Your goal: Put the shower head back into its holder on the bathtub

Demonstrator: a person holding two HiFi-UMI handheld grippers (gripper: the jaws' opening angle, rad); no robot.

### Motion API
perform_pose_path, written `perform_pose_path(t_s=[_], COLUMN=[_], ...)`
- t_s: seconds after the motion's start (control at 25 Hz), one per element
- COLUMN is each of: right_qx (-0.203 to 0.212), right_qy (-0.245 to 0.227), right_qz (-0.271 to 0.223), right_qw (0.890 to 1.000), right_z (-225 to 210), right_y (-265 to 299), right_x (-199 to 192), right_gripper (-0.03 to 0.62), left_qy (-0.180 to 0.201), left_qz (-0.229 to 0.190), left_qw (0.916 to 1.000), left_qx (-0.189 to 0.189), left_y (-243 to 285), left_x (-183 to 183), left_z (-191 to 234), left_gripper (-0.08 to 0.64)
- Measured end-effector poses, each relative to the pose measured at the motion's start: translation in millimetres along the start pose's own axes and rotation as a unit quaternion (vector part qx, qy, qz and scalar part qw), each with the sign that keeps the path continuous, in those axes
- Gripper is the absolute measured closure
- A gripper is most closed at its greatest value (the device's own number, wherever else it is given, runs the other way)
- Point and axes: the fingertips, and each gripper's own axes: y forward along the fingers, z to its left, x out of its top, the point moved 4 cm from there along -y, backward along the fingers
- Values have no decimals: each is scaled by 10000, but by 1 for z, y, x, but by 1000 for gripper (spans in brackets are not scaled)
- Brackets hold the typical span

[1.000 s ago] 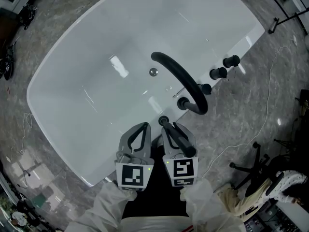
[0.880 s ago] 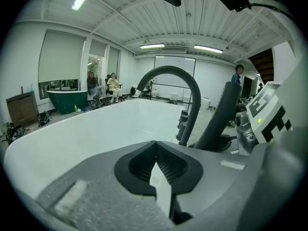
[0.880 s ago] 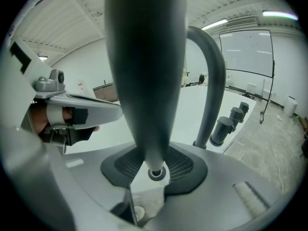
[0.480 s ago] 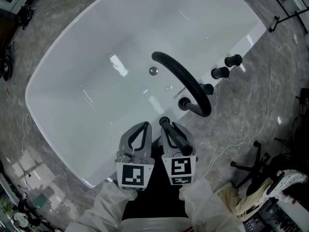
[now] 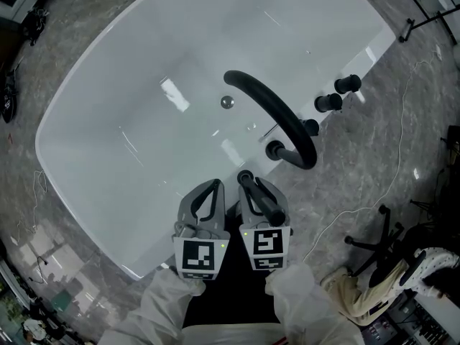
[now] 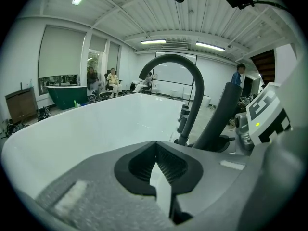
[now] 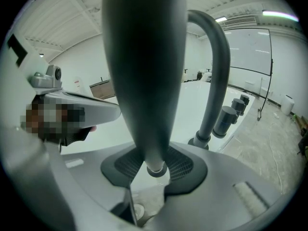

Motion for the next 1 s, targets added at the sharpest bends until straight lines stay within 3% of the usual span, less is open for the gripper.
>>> perform_pose_path(t_s=[0.2, 1.0], right_qx=[-32, -108], right_qy=[63, 95], right_qz=[14, 198], right_qw=[10000, 9997], right_z=[-1, 1], right_y=[4, 26], right_x=[-2, -15], right_gripper=[454, 454], left_qy=[-172, -238], left_qz=[80, 200], left_qw=[9998, 9995], left_qx=[-10, -83], left_y=[4, 11], left_x=[-6, -14], left_z=[3, 11], left_gripper=[568, 568])
